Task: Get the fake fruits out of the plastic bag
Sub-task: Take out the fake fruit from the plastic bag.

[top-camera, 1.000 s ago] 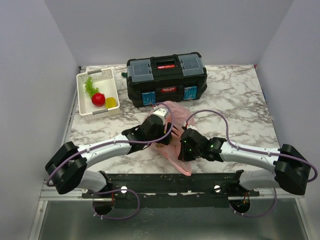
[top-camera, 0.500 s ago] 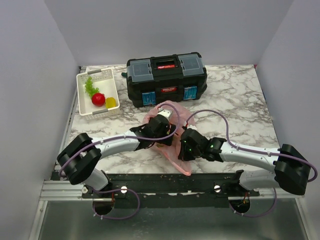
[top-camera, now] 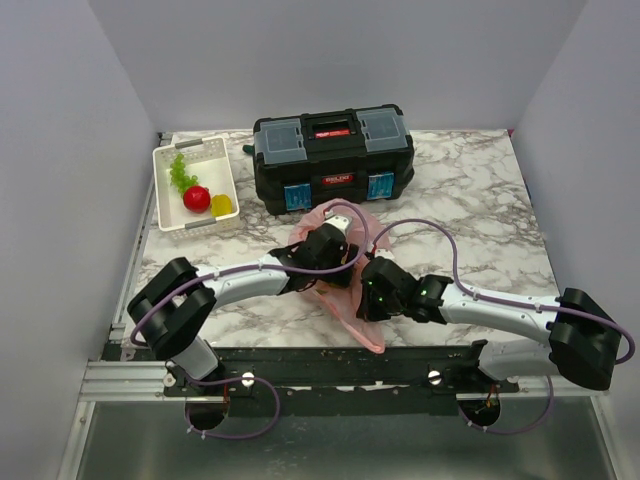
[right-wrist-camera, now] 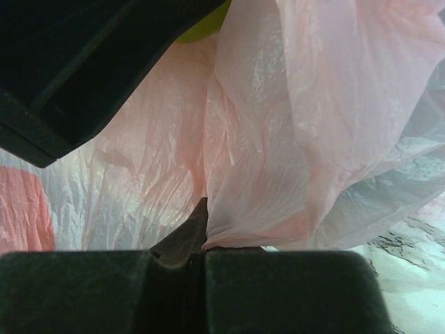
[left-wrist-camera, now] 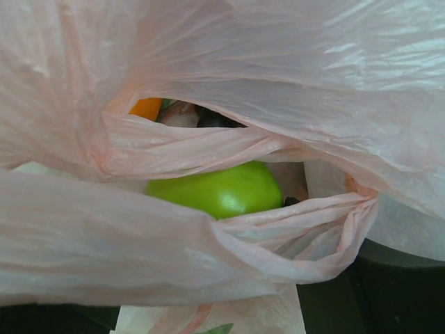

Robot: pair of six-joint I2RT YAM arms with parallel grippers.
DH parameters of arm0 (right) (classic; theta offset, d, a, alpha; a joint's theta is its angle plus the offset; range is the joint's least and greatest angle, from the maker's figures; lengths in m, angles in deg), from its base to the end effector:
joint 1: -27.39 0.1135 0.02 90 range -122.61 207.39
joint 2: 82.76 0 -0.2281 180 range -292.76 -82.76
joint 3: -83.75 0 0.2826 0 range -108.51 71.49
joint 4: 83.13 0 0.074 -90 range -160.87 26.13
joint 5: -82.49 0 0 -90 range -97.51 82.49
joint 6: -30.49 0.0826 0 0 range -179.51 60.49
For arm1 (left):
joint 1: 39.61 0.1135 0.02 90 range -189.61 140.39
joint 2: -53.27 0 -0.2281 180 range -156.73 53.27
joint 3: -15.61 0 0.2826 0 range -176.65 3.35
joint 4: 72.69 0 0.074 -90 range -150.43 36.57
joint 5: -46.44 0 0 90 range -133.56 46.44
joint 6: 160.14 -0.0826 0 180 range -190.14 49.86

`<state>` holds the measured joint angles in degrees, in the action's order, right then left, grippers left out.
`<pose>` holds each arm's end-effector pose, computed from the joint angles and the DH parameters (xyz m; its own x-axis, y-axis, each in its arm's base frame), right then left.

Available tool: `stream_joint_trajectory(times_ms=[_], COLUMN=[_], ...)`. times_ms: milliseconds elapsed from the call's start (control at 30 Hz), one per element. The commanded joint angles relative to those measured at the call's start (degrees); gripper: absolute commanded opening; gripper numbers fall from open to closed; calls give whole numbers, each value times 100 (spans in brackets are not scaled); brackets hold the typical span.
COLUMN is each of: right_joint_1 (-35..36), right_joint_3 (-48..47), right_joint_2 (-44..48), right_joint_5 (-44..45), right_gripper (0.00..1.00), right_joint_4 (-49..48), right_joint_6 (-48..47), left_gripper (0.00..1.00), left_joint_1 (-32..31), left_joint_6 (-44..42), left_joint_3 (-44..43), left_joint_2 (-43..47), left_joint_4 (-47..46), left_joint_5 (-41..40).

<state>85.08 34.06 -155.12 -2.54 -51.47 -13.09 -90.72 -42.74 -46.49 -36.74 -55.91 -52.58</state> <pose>0.1679 0.2521 0.0950 -0.8897 -0.0567 -0.4530 -0.2473 0.8939 0.3739 0.2489 -0.2879 0.0999 -0.7136 0.1607 -0.6819 0.4172 0.8794 -0.2293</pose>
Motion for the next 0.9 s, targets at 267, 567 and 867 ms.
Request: stream_joint_trajectory(times_ms=[267, 567, 867], right_joint_1=[32, 34, 38], right_joint_3=[-81, -4, -96], right_joint_2=[31, 183, 240], right_joint_5=[237, 405, 702], right_gripper=[1, 1, 1], right_joint_4=[137, 120, 213], right_joint_6=[-118, -47, -161], left_gripper=[50, 40, 21], left_joint_1=[22, 22, 31], left_joint_6=[-50, -66, -145], left_joint_3=[-95, 97, 424], left_joint_2=[109, 1056, 2409], left_joint_4=[81, 133, 149], left_joint_5=[621, 1054, 1005])
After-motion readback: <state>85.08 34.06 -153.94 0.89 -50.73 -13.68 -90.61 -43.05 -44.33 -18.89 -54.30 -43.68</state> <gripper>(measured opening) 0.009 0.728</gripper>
